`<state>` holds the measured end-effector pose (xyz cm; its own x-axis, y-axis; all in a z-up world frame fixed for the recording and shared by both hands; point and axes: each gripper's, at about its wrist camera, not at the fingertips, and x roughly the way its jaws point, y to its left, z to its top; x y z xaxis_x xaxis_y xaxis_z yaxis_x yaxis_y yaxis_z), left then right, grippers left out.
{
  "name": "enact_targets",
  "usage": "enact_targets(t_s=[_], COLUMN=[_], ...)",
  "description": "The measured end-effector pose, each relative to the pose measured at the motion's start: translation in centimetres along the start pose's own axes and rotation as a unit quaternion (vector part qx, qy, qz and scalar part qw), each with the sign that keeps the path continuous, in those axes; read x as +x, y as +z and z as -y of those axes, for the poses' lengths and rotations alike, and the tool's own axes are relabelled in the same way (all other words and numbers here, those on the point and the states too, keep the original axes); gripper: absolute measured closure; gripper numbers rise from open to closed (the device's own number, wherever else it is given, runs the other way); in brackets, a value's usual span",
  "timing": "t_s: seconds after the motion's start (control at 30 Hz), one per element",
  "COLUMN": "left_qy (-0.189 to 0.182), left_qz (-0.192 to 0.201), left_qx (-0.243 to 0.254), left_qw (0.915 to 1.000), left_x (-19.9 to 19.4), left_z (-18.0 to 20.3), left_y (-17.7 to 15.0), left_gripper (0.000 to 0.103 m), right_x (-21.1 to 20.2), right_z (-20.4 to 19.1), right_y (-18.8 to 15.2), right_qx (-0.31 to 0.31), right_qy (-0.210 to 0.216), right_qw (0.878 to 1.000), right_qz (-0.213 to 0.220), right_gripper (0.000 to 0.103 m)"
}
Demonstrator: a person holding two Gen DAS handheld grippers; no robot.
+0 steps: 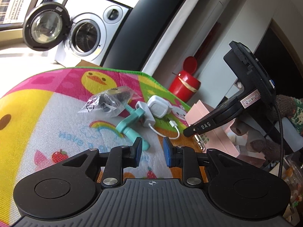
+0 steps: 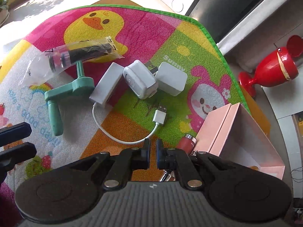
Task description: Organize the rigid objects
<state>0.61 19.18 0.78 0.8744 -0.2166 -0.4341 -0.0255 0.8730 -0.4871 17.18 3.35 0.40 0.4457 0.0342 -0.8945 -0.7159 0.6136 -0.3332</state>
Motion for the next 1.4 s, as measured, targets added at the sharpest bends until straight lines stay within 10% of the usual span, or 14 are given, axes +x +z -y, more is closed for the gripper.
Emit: enact_targets(t_s=[0.27,0.53,0.73,0.83,1.13,1.4], left_qy=[0.027,0.018,-0.006,-0.026,0.025,-0.041], left_qz=[-0.028,-0.087,-0.104,-0.116,-0.170,-0.199], left_qx=[0.020,0.081,0.099,0.100,0.100,0.156], left_qw=[0.9990,0.9927,0.9897,0.9878,0.9801,0.9667], left_x=[-0.1,0.9,2.7,5.5,18.9,16.0], left_z=[1.5,3.9,6.8,8.3,10.0,10.0], left_y=[0.0,-1.1,-0.1,1.8,5.6,2.9], left_gripper=[0.076,0.076,0.076,0.076,0.081,0.083], right_x=[3.4,-0.5,-8.1,-9.9,-7.3,-5.1], right_z=[2.5,0.9,1.4,2.1,1.7,2.3], right_y=[2.6,-3.8,-11.9,-16.1,-24.2,-25.0], right_qx=[0.049,0.079,0.073,0.083,0.138,0.168], right_qy=[-0.071,0.118,0.113,0.079,0.045,0.096], right_qw=[0.996,0.990,0.982,0.975,0.966,0.952], right_qz=[0.002,-0.019,0.129,0.188,0.214,0.236], right_gripper=[0.094,0.094,0.090,0.057,0.049,0.049])
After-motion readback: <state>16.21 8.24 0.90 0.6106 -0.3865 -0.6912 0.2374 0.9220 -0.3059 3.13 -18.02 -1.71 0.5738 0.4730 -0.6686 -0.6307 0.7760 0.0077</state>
